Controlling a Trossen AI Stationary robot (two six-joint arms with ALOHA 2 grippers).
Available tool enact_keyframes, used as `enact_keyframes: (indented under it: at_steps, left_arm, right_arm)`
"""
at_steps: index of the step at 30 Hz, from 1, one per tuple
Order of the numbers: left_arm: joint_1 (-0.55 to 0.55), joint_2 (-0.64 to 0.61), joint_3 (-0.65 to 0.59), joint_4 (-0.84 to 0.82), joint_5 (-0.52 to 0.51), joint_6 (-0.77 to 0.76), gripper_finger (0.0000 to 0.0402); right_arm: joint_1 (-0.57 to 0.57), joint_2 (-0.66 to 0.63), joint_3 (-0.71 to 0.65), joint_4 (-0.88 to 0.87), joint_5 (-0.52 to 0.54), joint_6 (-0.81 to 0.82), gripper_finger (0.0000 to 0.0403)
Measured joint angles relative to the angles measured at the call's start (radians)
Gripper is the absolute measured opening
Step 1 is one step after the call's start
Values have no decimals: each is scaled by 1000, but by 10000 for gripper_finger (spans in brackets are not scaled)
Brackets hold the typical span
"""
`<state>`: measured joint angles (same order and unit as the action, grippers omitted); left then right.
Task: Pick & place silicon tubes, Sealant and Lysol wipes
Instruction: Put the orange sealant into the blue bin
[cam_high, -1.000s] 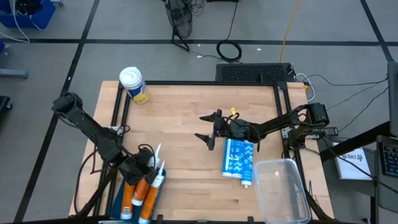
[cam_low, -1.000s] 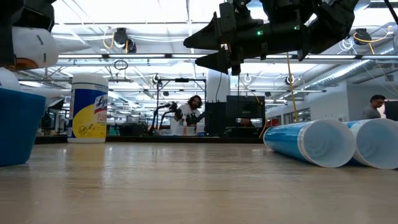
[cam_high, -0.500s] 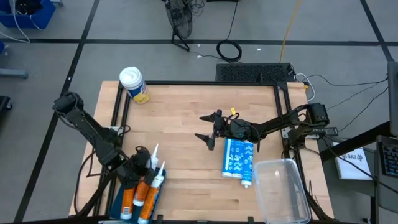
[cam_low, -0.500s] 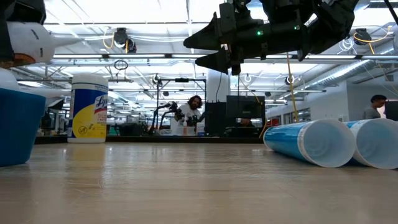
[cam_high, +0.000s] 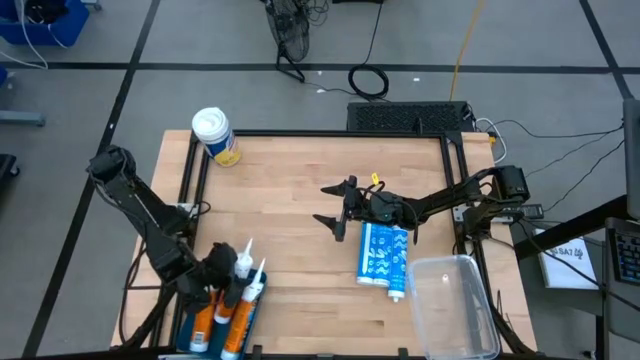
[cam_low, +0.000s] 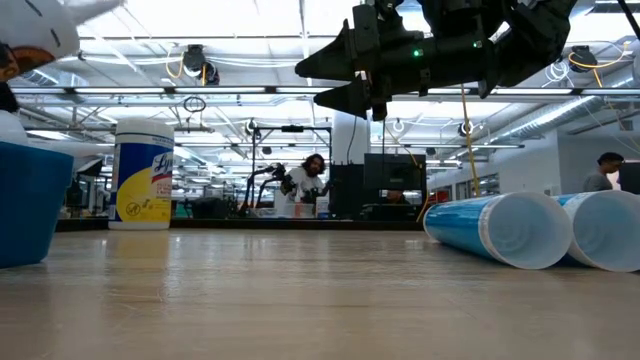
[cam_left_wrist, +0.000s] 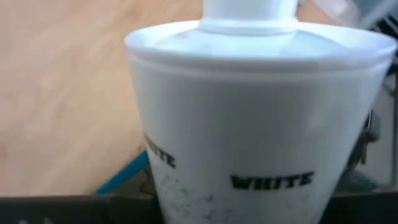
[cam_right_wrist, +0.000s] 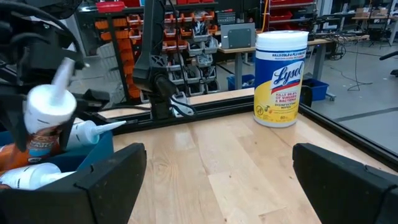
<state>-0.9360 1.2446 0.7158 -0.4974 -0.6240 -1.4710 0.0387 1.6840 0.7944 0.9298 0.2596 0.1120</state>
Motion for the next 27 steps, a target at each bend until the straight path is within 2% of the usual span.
enact_keyframes:
  at_steps: [8, 18, 27]
  left_arm:
    - [-3, 0, 0, 117, -100, 430, 194]
    - [-1, -11, 9, 380, -214, 1052, 194]
    - [7, -105, 130, 372, -246, 1322, 194]
  right_arm:
    - [0, 0, 0, 0, 0, 0, 380]
    - [0, 0, 0, -7, 0, 18, 380]
    - [-7, 0, 0, -24, 2, 29, 380]
